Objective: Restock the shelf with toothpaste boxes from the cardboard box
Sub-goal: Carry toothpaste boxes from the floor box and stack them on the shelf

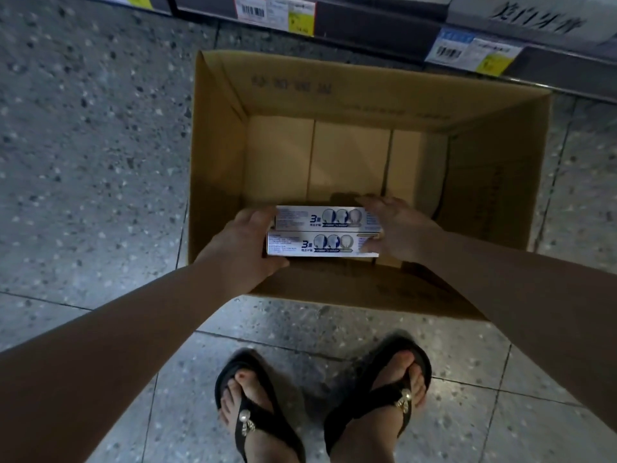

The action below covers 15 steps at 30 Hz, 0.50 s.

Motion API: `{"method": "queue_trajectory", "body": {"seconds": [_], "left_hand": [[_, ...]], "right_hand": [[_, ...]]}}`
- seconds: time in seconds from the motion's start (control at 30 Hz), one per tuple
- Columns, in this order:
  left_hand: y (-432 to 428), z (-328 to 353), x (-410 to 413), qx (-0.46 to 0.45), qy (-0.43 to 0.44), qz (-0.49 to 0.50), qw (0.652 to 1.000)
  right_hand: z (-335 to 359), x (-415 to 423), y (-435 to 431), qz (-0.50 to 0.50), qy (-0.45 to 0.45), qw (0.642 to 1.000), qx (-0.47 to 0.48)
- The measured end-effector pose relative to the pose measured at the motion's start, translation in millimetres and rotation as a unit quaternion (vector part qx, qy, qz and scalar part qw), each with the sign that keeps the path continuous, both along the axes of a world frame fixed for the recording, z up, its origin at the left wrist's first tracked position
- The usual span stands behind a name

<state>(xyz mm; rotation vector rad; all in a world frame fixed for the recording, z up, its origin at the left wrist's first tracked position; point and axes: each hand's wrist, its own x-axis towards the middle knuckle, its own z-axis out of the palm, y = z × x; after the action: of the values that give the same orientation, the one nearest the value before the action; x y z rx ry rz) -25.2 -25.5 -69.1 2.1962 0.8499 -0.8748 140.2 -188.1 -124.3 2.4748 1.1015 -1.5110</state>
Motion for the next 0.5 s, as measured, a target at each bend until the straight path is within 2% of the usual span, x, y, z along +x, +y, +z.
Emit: {"method": "queue_trajectory", "body": {"seconds": [0.13,0.23,0.37,0.5], "left_hand": [[8.5,-9.6,0.2,0.016,0.022,-0.001,1.0],[11.2,-16.2,0.6,0.019,0.028,-0.014,0.999],[10.0,-26.9,5.1,0.015,0.031,-0.087,0.996],[6.7,-43.4,13.5,0.002,0.026,-0.149,0.988]], "right_hand": [[-2.1,-2.1,-2.9,-0.025,-0.011,0.999,0.023],[6.9,0.7,-9.4,-0.083,-0.024,0.995,0.043],[29.2,17.7,-21.0,-0.167,-0.054,0.978,0.11],[38.2,30.7,-34.4,-0.192,-0.054,0.972,0.121]]}}
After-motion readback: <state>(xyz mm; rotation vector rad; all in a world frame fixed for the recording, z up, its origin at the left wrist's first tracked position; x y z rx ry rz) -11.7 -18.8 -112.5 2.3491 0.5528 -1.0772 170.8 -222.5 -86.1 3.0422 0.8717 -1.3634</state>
